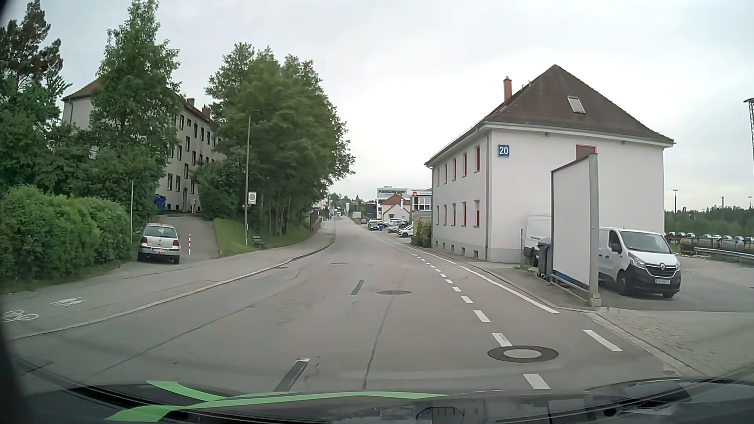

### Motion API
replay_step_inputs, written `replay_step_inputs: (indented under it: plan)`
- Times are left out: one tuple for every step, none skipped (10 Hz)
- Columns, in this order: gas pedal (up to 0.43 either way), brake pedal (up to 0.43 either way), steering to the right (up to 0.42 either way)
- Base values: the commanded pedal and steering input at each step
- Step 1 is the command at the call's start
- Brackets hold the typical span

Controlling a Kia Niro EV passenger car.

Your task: Follow the waypoints while adhering to traffic rules and regulations

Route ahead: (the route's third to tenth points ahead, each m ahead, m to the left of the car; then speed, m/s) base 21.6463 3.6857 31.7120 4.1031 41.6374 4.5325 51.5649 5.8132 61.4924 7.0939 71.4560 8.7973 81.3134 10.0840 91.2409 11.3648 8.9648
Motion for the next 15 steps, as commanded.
replay_step_inputs:
  plan:
    - [0.047,0.000,-0.007]
    - [0.047,0.000,-0.007]
    - [0.047,0.000,-0.006]
    - [0.059,0.000,-0.006]
    - [0.059,0.000,-0.006]
    - [0.047,0.000,-0.006]
    - [0.047,0.000,-0.006]
    - [0.047,0.000,-0.006]
    - [0.047,0.000,-0.006]
    - [0.047,0.000,-0.006]
    - [0.047,0.000,-0.006]
    - [0.047,0.000,-0.006]
    - [0.047,0.000,-0.007]
    - [0.047,0.000,-0.007]
    - [0.047,0.000,-0.008]
